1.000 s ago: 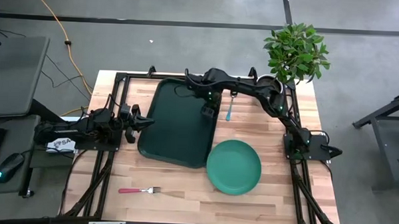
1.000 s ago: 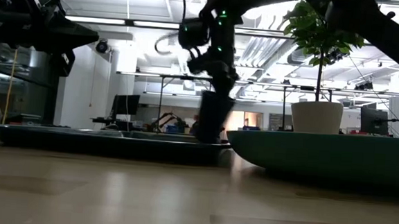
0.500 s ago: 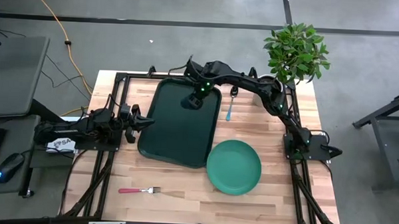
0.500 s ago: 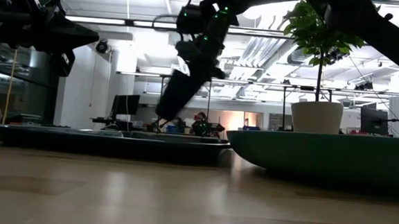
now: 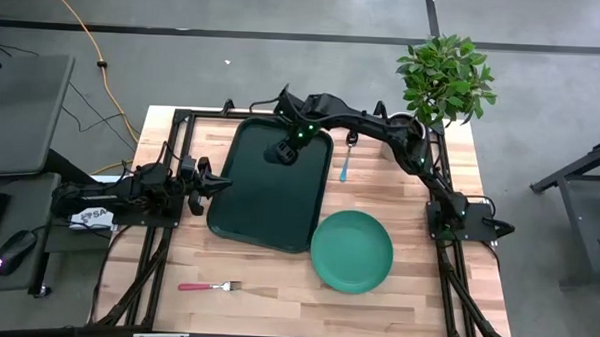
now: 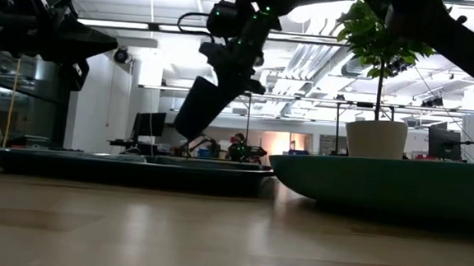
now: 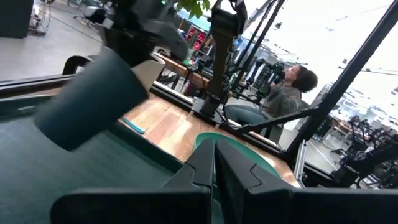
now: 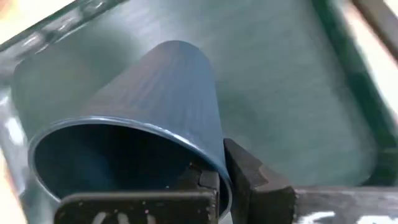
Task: Pick and place plate/cup/fork/spoon on tray
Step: Put the black cup on the top left of the black serving tray
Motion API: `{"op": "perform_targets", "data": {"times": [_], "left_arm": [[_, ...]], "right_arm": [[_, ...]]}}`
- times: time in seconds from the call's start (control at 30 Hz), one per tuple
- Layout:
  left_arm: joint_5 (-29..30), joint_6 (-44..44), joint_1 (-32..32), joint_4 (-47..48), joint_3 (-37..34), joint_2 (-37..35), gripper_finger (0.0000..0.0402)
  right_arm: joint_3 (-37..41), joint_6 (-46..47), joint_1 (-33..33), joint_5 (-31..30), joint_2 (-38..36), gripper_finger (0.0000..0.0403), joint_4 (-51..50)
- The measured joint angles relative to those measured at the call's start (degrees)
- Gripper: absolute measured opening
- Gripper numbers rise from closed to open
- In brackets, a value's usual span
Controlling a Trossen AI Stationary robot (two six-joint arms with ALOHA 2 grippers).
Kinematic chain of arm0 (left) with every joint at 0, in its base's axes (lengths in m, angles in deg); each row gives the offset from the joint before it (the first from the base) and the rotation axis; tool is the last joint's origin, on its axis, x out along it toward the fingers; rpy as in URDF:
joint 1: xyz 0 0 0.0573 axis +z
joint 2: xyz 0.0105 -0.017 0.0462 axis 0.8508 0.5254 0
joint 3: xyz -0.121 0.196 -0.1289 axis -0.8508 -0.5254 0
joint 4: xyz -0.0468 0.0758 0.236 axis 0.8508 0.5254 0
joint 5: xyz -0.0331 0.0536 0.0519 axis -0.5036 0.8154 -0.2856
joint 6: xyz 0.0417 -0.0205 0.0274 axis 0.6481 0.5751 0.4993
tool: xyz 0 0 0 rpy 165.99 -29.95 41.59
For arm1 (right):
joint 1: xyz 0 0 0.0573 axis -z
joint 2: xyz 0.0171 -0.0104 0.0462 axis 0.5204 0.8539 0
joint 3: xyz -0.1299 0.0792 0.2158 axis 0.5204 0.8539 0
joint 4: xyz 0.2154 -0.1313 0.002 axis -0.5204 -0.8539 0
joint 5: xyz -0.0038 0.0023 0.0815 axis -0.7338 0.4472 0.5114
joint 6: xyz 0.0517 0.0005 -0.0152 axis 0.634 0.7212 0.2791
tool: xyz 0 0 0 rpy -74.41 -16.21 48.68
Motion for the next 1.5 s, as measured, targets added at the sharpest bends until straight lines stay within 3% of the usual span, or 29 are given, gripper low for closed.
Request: {"op": "perform_targets", "data": {"times": [0.2, 0.3, 0.57, 0.67, 0.87, 1.0, 1.1, 1.37, 1.5], "left_arm": [[2.3, 0.1, 0.0, -0.8, 0.0, 0.0, 0.0001], [5.8, -7.0, 0.0, -5.7, 0.0, 0.0, 0.0001], [20.9, -14.8, 0.7, -16.6, 0.1, 0.7, 0.0001], [17.6, -16.8, 1.7, -12.2, 1.7, 2.8, 0.0019], [10.3, -14.0, 3.7, -4.4, 8.7, 16.0, 0.0113], [10.2, -7.8, 4.4, -3.3, 13.7, 27.8, 0.0179], [13.5, -2.4, 4.4, -3.0, 16.9, 35.9, 0.0213], [22.2, -4.5, 4.3, -3.0, 23.2, 48.8, 0.0238], [23.6, -4.9, 4.3, -3.1, 24.2, 51.4, 0.0239]], "right_arm": [[0.0, -2.6, -0.8, 0.9, 0.0, 0.0000, 0.1], [0.0, -2.3, -1.4, 1.1, 0.0, 0.0000, 0.3], [0.0, 8.9, -2.2, 0.4, 0.0, 0.0000, 5.9], [0.0, 14.0, -3.0, -3.3, 0.0, 0.0000, 8.1], [0.7, 23.2, -4.1, -8.0, 0.2, 0.0000, 12.1], [0.8, 27.7, -4.7, -12.2, 0.6, 0.0000, 13.3], [0.9, 29.2, -5.5, -14.7, 1.2, 0.0000, 13.8], [0.9, 29.6, -7.4, -24.4, 1.5, 0.0000, 16.9], [0.9, 29.1, -7.8, -24.2, 1.5, 0.0000, 18.9]]}}
